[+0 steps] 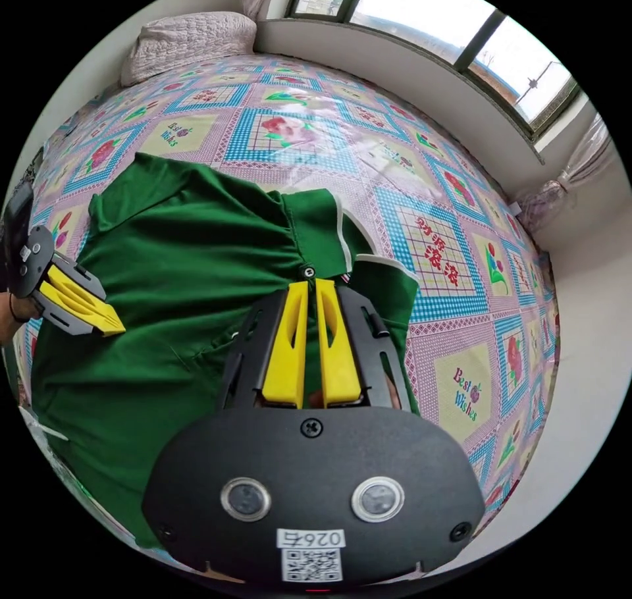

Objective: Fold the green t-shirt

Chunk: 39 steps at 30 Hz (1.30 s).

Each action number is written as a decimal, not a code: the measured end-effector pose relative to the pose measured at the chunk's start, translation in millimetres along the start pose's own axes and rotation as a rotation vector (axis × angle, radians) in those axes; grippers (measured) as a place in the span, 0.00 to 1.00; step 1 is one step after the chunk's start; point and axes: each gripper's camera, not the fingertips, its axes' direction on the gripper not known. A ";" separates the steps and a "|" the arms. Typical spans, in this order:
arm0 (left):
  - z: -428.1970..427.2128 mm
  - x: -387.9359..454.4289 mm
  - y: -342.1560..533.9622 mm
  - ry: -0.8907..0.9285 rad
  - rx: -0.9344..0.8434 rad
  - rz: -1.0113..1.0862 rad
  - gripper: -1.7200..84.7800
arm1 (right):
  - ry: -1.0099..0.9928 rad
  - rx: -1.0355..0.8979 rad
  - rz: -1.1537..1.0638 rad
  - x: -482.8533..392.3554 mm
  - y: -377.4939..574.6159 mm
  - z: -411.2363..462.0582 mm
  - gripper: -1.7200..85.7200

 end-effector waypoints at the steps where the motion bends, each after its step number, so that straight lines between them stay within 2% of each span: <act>1: -0.2 -2.4 -0.3 0.012 -0.001 -0.006 0.01 | -0.046 -0.053 0.005 7.3 -1.1 14.9 0.02; 6: -12.4 -2.5 -1.2 0.003 -0.005 -0.016 0.01 | -0.116 0.031 0.133 38.7 14.3 6.0 0.06; 9: -33.2 5.8 7.6 0.016 0.005 -0.018 0.01 | -0.232 0.116 0.188 44.6 39.2 -17.5 0.06; 16: -85.3 44.4 95.6 -0.025 -0.047 -0.149 0.01 | -0.387 0.251 0.355 8.9 185.8 -96.0 0.06; 23: -119.7 126.2 218.7 -0.152 -0.069 -0.286 0.01 | -0.339 0.210 0.572 -48.0 357.8 -184.2 0.05; 27: -113.1 170.0 268.5 -0.223 -0.126 -0.321 0.06 | -0.298 0.160 0.621 -91.8 411.4 -204.0 0.03; 31: -101.1 199.7 312.6 -0.211 -0.186 -0.360 0.15 | -0.389 0.086 0.575 -146.9 435.6 -205.1 0.09; 35: -91.5 215.4 334.6 -0.226 -0.203 -0.358 0.20 | -0.247 -0.046 0.399 -214.4 430.9 -202.1 0.12; 39: -84.6 228.5 341.6 -0.240 -0.207 -0.317 0.21 | -0.078 -0.098 0.256 -260.6 424.2 -199.3 0.12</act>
